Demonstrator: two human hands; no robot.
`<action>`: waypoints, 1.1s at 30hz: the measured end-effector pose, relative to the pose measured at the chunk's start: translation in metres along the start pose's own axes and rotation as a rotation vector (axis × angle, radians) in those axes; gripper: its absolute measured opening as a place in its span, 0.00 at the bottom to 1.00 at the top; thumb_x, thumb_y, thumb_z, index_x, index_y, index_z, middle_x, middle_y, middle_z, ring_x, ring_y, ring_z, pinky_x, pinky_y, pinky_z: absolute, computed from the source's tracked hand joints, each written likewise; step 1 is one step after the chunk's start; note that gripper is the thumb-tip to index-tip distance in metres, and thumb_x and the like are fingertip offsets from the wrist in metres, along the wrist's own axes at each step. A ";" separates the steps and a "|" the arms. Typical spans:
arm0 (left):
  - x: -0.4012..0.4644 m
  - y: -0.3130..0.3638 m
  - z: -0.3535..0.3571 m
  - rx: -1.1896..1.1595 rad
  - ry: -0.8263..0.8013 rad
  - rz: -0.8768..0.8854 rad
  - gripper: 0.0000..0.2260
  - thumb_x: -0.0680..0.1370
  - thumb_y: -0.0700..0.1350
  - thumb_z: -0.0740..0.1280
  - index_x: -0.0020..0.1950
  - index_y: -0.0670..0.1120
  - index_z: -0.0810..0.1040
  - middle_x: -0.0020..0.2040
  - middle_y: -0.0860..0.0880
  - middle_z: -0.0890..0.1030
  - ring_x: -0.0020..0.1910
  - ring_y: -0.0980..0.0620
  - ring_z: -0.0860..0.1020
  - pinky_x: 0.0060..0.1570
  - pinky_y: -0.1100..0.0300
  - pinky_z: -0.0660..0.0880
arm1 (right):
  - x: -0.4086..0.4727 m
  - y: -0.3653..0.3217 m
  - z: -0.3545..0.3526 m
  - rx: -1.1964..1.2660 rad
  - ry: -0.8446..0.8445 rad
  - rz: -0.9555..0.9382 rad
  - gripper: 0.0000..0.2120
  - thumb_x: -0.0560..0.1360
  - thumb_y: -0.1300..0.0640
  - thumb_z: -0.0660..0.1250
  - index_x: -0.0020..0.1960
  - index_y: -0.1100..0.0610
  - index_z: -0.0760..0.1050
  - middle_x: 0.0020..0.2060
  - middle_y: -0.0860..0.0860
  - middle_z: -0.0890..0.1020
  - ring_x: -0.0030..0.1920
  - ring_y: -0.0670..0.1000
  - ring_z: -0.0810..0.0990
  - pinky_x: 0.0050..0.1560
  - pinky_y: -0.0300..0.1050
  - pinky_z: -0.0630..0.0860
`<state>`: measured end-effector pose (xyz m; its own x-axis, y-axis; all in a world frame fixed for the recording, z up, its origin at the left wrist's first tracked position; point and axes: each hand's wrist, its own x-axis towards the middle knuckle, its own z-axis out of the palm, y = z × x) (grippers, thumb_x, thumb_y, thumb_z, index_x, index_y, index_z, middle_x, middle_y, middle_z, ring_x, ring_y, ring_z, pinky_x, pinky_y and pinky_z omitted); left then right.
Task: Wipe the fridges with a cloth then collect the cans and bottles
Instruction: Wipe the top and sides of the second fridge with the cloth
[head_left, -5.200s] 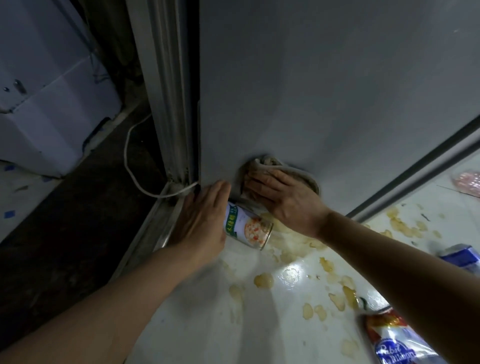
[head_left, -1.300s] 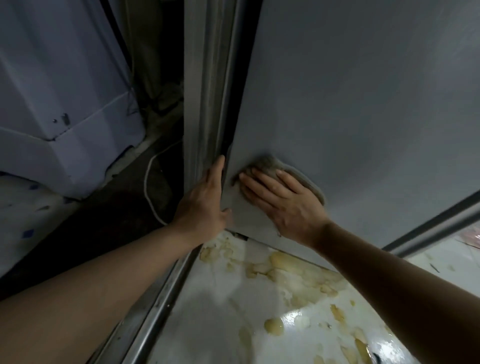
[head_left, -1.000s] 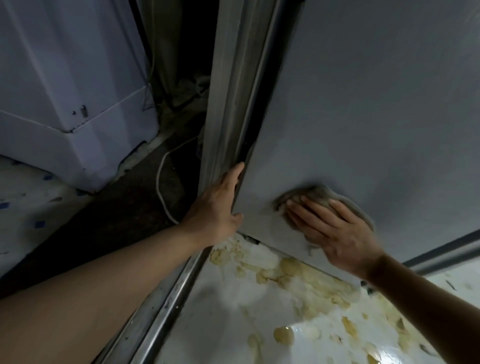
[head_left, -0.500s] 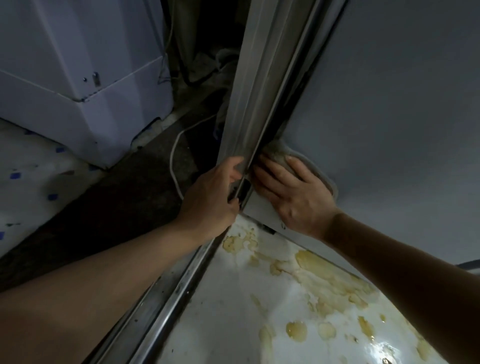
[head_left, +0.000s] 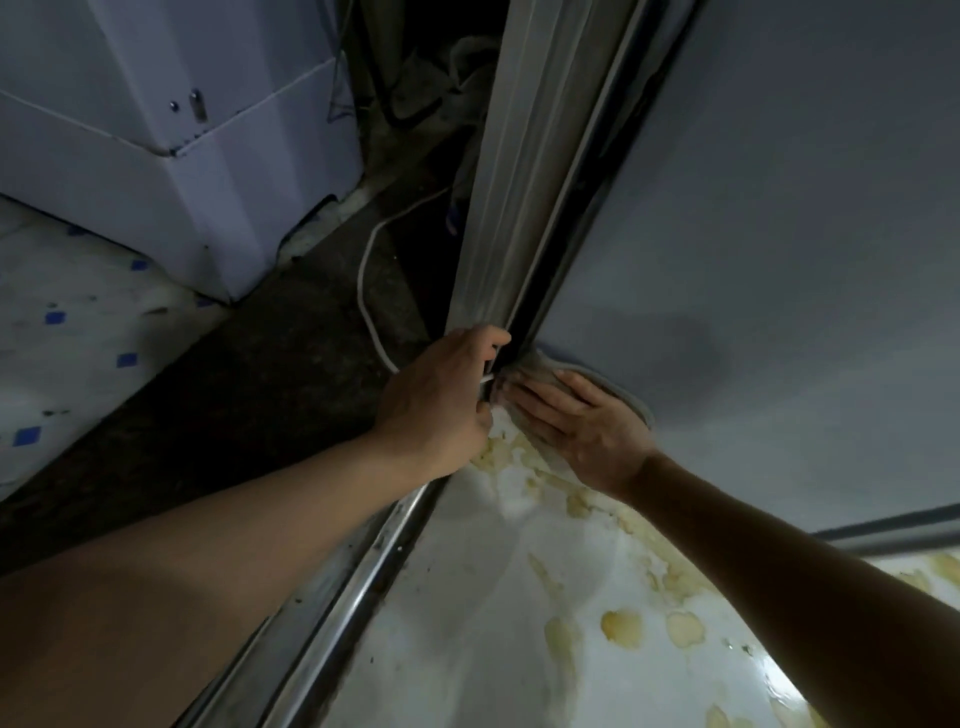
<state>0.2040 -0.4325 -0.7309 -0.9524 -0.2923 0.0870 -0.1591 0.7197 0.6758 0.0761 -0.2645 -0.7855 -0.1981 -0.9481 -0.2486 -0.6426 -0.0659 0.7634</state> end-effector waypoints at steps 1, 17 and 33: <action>0.001 0.004 0.001 -0.004 -0.007 0.008 0.28 0.71 0.37 0.68 0.69 0.49 0.65 0.65 0.50 0.71 0.63 0.52 0.72 0.60 0.51 0.72 | -0.017 0.001 0.005 -0.005 0.002 0.013 0.31 0.75 0.52 0.53 0.77 0.51 0.47 0.77 0.50 0.51 0.76 0.53 0.47 0.71 0.54 0.36; 0.036 0.009 0.037 0.003 -0.217 -0.132 0.44 0.69 0.39 0.70 0.76 0.52 0.46 0.74 0.47 0.64 0.70 0.46 0.67 0.67 0.50 0.67 | -0.026 0.001 0.004 0.115 0.058 0.115 0.30 0.77 0.57 0.43 0.77 0.52 0.39 0.77 0.47 0.44 0.76 0.49 0.42 0.70 0.50 0.33; 0.027 0.015 0.053 0.010 -0.228 -0.192 0.49 0.70 0.37 0.70 0.75 0.55 0.37 0.77 0.50 0.55 0.73 0.46 0.62 0.60 0.47 0.73 | -0.124 0.005 0.036 0.065 0.078 0.208 0.38 0.70 0.59 0.66 0.75 0.52 0.53 0.75 0.50 0.57 0.75 0.50 0.54 0.75 0.50 0.47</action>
<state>0.1620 -0.3964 -0.7568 -0.9383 -0.2753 -0.2094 -0.3435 0.6713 0.6568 0.0704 -0.1357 -0.7719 -0.2748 -0.9606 -0.0408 -0.6405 0.1513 0.7529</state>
